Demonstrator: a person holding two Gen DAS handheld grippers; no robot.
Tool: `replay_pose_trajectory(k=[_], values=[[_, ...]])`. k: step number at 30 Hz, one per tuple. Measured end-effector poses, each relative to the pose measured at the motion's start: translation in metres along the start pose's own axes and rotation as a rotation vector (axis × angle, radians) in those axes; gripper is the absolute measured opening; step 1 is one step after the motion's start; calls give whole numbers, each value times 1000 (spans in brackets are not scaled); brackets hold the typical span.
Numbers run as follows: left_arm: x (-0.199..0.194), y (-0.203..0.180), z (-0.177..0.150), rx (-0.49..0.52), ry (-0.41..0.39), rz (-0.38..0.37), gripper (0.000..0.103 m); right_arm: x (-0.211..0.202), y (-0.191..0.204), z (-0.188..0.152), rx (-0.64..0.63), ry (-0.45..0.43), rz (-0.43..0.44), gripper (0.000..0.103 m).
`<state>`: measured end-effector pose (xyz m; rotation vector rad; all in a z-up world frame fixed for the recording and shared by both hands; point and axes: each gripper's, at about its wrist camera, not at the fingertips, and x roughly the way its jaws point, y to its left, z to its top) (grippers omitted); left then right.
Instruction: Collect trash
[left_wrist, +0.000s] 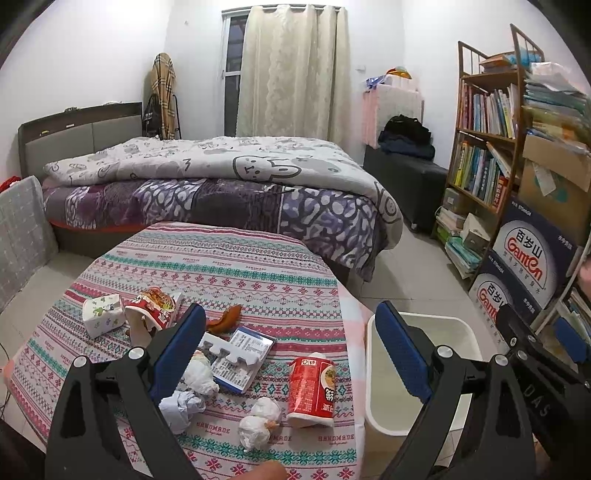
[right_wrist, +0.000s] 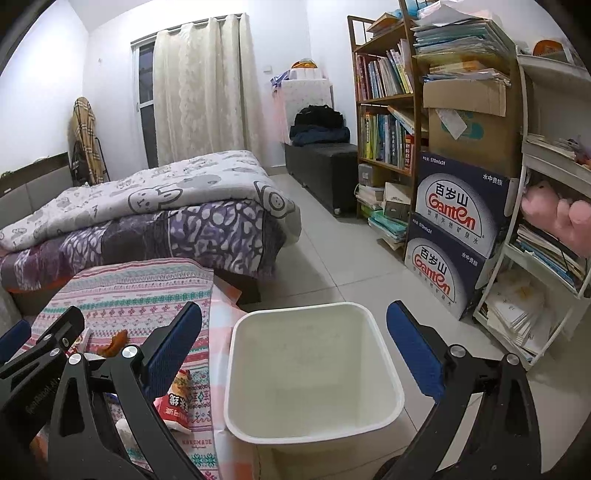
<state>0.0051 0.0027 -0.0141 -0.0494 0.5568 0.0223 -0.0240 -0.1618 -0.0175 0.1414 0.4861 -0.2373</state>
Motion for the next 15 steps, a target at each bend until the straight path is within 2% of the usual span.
replay_pose_trajectory(k=[5, 15], values=[[2, 2, -1, 8, 29, 11, 90, 3, 0, -1, -4, 40, -1, 96], [0, 5, -2, -17, -25, -3, 90, 4, 2, -2, -12, 15, -2, 96]])
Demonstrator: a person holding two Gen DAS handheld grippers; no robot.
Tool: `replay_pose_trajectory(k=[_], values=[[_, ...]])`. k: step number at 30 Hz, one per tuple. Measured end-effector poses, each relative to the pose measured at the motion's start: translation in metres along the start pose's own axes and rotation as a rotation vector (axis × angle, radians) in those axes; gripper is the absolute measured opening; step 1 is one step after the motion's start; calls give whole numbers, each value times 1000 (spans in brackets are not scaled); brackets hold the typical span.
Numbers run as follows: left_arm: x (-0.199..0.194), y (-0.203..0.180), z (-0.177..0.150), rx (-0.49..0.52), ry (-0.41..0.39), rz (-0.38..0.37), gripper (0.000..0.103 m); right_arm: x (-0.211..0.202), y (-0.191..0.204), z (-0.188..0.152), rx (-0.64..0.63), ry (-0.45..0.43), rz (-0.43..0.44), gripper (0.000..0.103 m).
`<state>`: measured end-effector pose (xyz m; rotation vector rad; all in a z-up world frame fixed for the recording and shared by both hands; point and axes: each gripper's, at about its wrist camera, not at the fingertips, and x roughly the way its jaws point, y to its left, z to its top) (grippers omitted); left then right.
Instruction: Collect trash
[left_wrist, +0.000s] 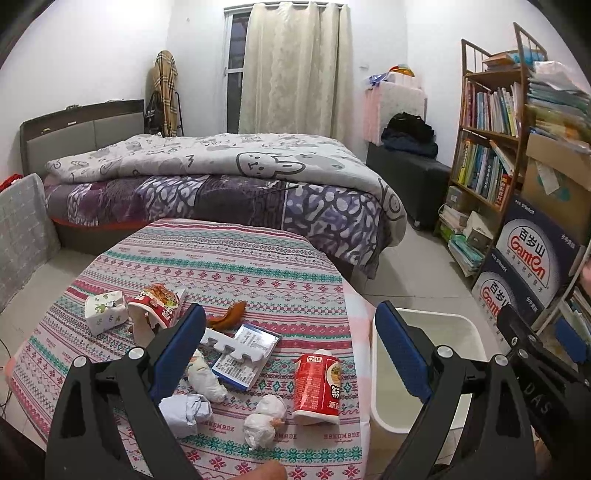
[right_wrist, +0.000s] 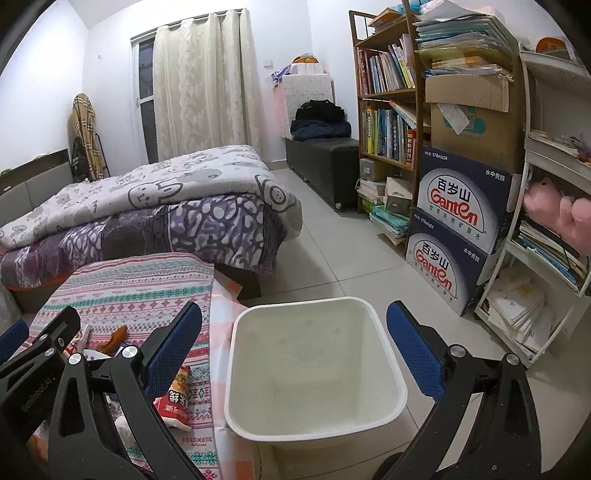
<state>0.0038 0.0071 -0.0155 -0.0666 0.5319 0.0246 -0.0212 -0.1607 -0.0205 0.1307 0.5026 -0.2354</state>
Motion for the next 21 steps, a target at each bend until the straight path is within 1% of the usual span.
replay_pose_trajectory(k=[2, 6, 14, 17, 21], values=[[0, 1, 0, -4, -10, 1, 90, 1, 2, 0, -8, -19, -2, 96], [0, 2, 0, -17, 7, -2, 90, 1, 3, -1, -5, -17, -2, 96], [0, 3, 0, -23, 7, -7, 90, 1, 4, -1, -27, -19, -11, 96], [1, 4, 0, -37, 14, -15, 90, 2, 4, -2, -9, -14, -2, 96], [2, 6, -2, -2, 0, 12, 90, 1, 4, -1, -17, -13, -7, 96]])
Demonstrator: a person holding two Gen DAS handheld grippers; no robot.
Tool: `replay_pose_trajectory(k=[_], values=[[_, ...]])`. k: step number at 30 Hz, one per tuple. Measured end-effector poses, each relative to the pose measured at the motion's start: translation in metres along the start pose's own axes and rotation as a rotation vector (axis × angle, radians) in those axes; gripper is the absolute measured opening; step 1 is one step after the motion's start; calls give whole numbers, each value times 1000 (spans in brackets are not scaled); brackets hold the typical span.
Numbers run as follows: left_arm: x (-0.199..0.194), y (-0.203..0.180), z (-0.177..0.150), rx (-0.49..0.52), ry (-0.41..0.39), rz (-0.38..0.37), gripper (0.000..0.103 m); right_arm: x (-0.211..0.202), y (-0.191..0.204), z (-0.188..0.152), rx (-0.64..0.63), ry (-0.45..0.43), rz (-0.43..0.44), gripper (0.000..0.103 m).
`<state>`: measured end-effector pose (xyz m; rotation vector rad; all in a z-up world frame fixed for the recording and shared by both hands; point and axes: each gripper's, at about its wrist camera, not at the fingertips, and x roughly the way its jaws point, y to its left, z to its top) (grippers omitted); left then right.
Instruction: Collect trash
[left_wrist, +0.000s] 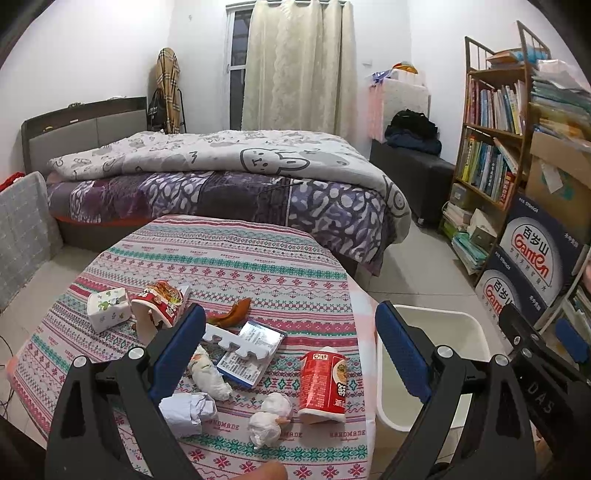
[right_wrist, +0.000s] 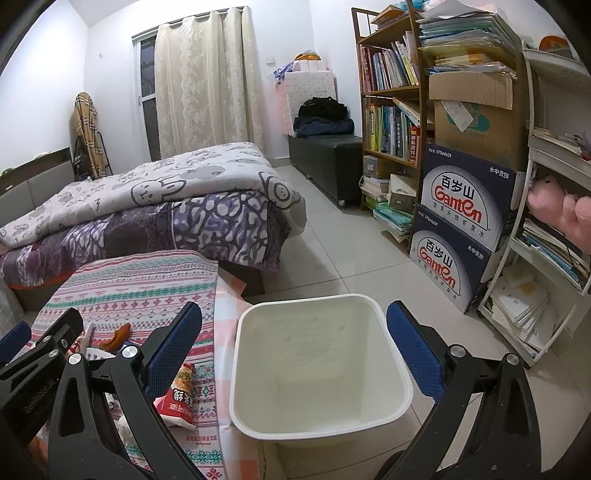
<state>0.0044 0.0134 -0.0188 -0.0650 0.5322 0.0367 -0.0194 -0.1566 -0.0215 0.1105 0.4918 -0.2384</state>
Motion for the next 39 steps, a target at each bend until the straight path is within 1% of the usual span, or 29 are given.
replay_pose_trajectory(k=[5, 7, 10, 15, 18, 21, 23, 24, 26, 27, 29, 31, 32, 33, 36, 39], values=[[3, 2, 0, -10, 24, 0, 90, 1, 2, -2, -1, -1, 1, 96], [4, 3, 0, -40, 50, -16, 90, 2, 6, -3, 3, 2, 7, 96], [7, 6, -1, -53, 80, -22, 90, 5, 13, -5, -8, 14, 14, 96], [16, 16, -4, -42, 150, -4, 91, 9, 26, -4, -68, 57, 23, 96], [27, 24, -9, 7, 206, 13, 91, 15, 36, -6, -86, 110, 47, 96], [39, 36, -16, 59, 265, 33, 91, 24, 45, -8, -109, 186, 73, 96], [51, 48, -23, 90, 330, 30, 91, 31, 49, -10, -106, 238, 99, 96], [55, 53, -25, 95, 351, 21, 91, 33, 50, -12, -93, 264, 115, 96], [66, 65, -32, 118, 437, -18, 91, 38, 53, -14, -74, 303, 134, 96], [71, 69, -36, 139, 486, -39, 91, 41, 54, -13, -68, 322, 139, 96], [78, 76, -47, 211, 570, -69, 91, 46, 56, -16, -60, 325, 147, 96], [81, 79, -55, 284, 621, -92, 91, 51, 60, -18, -56, 350, 160, 96], [82, 81, -60, 324, 650, -116, 91, 53, 63, -19, -61, 363, 165, 96], [83, 83, -63, 344, 671, -135, 91, 56, 66, -21, -71, 370, 167, 96], [90, 89, -67, 387, 728, -165, 91, 64, 76, -27, -96, 404, 172, 96], [93, 92, -72, 407, 777, -216, 91, 72, 85, -34, -117, 452, 170, 96]])
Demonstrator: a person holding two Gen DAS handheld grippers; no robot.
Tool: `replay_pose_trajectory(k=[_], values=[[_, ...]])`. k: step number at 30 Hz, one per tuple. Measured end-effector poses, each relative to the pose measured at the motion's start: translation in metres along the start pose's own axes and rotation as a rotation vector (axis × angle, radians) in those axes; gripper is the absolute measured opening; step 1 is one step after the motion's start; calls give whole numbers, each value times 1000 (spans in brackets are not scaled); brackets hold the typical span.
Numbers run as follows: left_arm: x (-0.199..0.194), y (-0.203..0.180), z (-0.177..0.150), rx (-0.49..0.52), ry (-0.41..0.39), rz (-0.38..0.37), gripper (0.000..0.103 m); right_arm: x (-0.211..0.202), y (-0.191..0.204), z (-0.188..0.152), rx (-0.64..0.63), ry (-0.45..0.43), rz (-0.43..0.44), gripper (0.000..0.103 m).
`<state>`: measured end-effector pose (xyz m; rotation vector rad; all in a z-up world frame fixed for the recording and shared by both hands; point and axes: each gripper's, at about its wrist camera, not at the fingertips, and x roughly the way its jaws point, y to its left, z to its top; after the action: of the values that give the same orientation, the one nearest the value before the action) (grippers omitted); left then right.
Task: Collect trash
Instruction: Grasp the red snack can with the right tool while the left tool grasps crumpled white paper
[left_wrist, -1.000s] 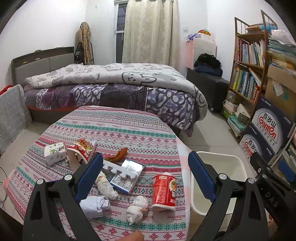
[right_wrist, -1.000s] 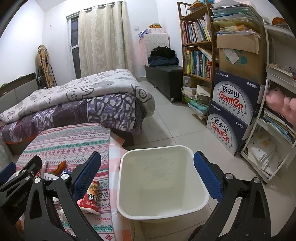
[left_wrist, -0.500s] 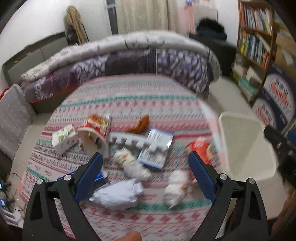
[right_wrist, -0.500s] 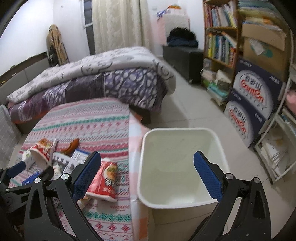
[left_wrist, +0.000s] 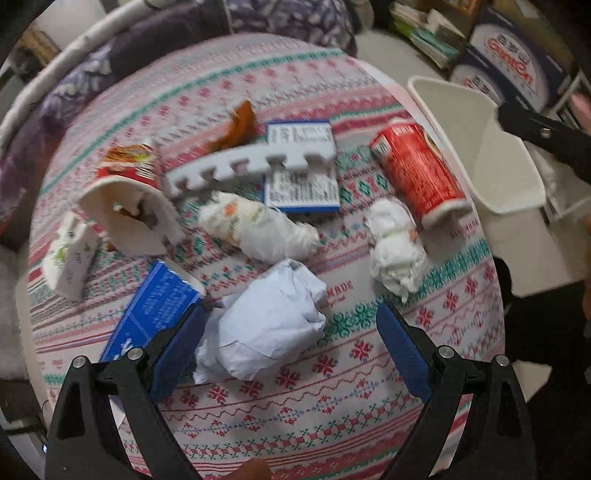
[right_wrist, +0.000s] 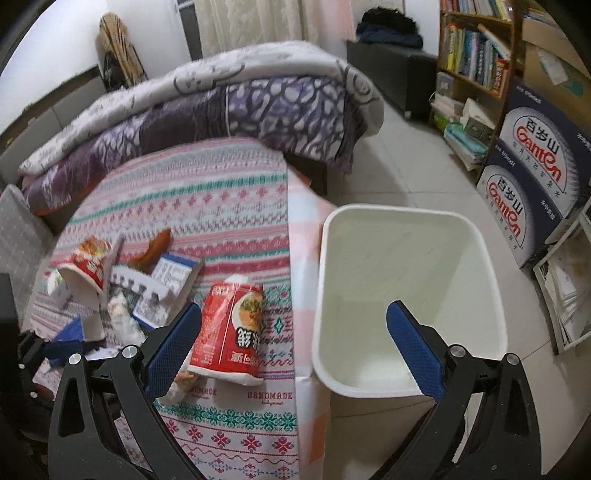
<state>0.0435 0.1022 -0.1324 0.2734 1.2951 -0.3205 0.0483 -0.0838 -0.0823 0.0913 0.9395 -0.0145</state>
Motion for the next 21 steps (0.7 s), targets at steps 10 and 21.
replay_pose_trajectory(k=[10, 21], values=[[20, 8, -10, 57, -36, 50, 87, 44, 23, -4, -10, 151, 37, 96], [0, 72, -34, -159, -94, -24, 55, 74, 47, -7, -30, 224, 47, 77]])
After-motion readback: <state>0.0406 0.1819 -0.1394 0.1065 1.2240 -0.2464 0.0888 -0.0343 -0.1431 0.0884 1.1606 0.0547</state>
